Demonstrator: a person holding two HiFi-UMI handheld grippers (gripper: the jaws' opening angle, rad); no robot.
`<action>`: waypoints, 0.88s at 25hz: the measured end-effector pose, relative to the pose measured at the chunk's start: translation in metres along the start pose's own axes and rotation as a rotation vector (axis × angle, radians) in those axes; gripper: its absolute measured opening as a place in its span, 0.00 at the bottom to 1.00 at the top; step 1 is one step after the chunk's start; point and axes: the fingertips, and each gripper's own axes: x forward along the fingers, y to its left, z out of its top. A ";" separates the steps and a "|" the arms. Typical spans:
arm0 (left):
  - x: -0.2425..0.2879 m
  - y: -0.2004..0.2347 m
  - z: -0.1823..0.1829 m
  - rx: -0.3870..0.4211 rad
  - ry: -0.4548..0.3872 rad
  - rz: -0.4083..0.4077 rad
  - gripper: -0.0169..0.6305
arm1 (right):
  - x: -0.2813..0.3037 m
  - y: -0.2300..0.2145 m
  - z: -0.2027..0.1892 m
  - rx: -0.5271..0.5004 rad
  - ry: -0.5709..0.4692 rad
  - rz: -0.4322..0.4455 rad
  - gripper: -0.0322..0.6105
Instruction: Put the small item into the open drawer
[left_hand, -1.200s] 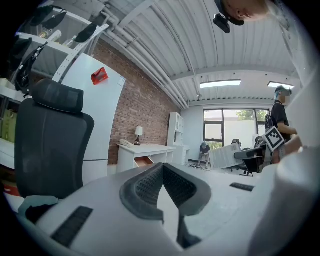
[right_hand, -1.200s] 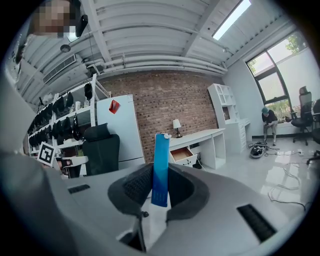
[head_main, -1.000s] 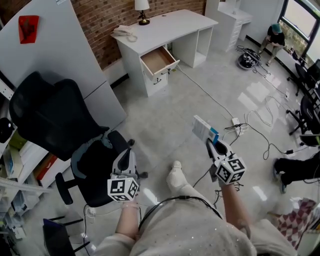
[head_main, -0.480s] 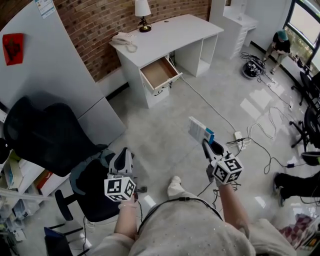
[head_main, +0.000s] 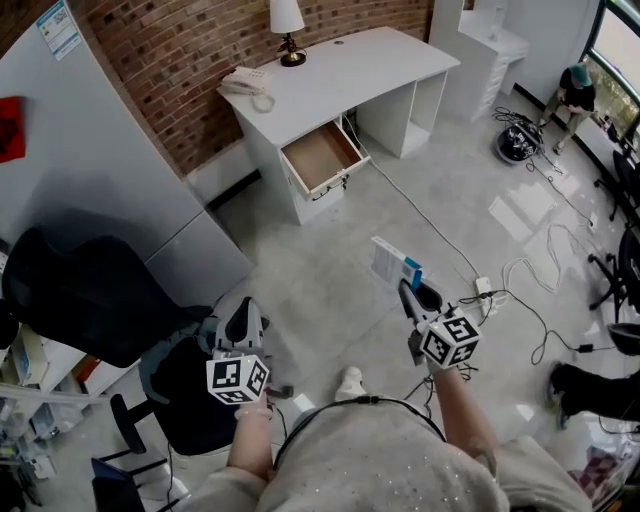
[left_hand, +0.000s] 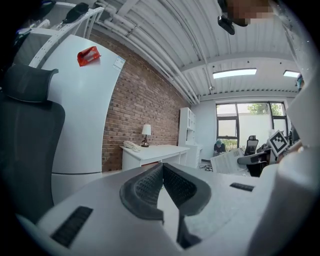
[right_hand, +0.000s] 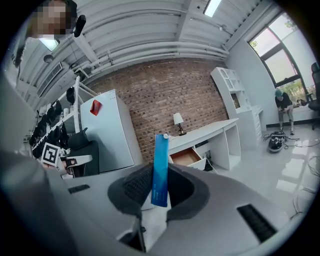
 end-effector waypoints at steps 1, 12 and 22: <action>0.006 -0.001 0.002 0.005 0.001 -0.003 0.03 | 0.004 -0.004 0.002 0.001 0.000 0.002 0.16; 0.051 -0.015 0.005 0.031 0.020 -0.041 0.03 | 0.022 -0.035 0.008 0.024 -0.004 0.000 0.16; 0.080 -0.003 0.002 0.033 0.040 -0.045 0.03 | 0.047 -0.048 0.010 0.031 0.009 0.001 0.16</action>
